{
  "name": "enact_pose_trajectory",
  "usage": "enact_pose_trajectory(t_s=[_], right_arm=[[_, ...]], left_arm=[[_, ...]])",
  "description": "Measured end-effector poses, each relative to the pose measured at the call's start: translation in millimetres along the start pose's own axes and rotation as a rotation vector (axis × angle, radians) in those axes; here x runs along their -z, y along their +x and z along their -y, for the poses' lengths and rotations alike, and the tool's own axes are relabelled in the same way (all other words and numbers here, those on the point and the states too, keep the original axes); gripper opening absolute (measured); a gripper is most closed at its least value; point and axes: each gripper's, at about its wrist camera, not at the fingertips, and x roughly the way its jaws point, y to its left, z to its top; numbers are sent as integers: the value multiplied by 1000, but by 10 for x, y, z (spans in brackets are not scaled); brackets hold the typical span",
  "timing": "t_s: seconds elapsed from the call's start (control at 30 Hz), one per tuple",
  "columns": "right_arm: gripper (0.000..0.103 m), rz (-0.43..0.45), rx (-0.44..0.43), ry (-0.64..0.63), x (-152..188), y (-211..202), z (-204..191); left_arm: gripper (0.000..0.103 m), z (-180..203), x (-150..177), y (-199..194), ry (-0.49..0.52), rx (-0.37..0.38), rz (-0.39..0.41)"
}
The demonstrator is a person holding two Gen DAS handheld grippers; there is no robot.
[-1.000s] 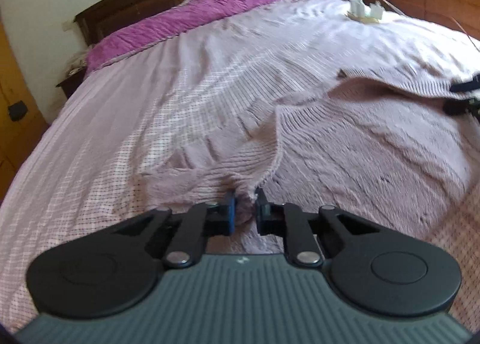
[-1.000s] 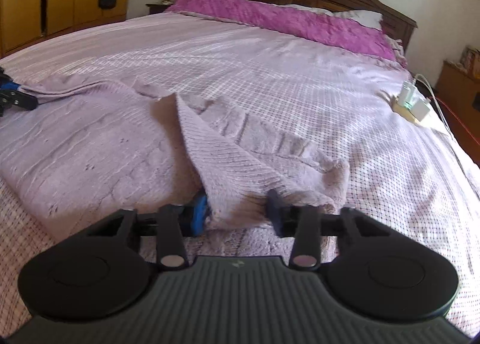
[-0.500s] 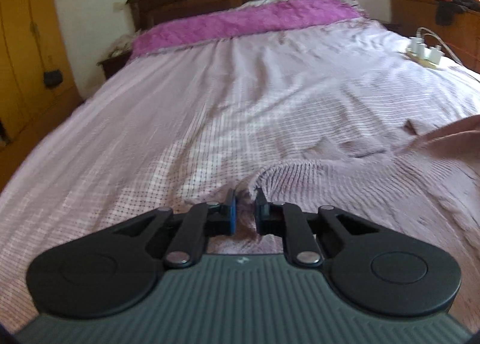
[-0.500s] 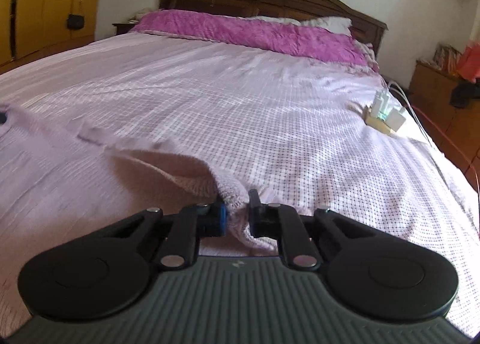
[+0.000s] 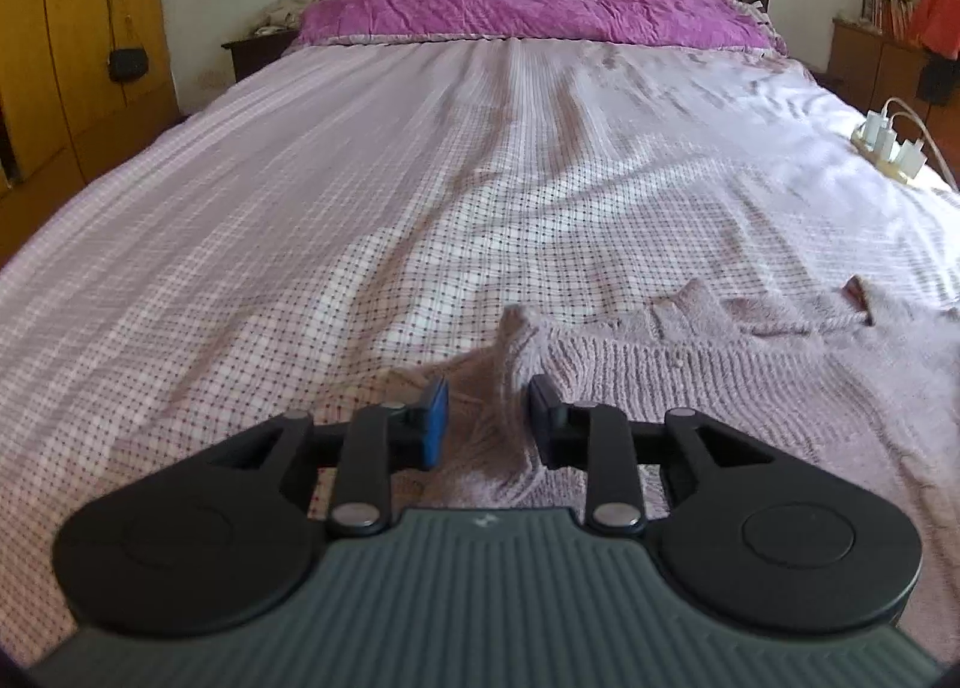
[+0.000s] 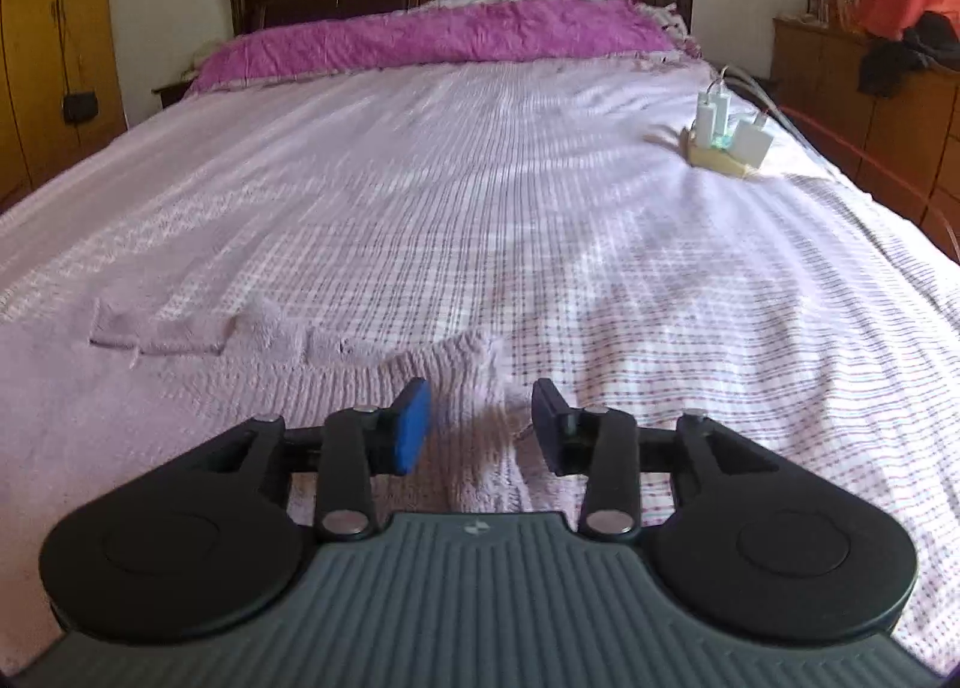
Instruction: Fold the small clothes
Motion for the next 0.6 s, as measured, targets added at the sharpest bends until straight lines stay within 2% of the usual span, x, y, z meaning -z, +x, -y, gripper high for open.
enact_pose_trajectory(t_s=[0.17,0.3,0.5,0.6], right_arm=[[47,41,-59,26,-13,-253,9],[47,10,-149,57,38,-296,-30],[47,-56,-144,53,189,-91,-83],[47,-76,-136,54,275,29,-54]], left_arm=[[31,14,-40,-178,8,38,18],[31,48,-36,-261,-5,99,38],[31,116,17,-138,-3,148,27],[31,84,59,26,-11,135,-8]])
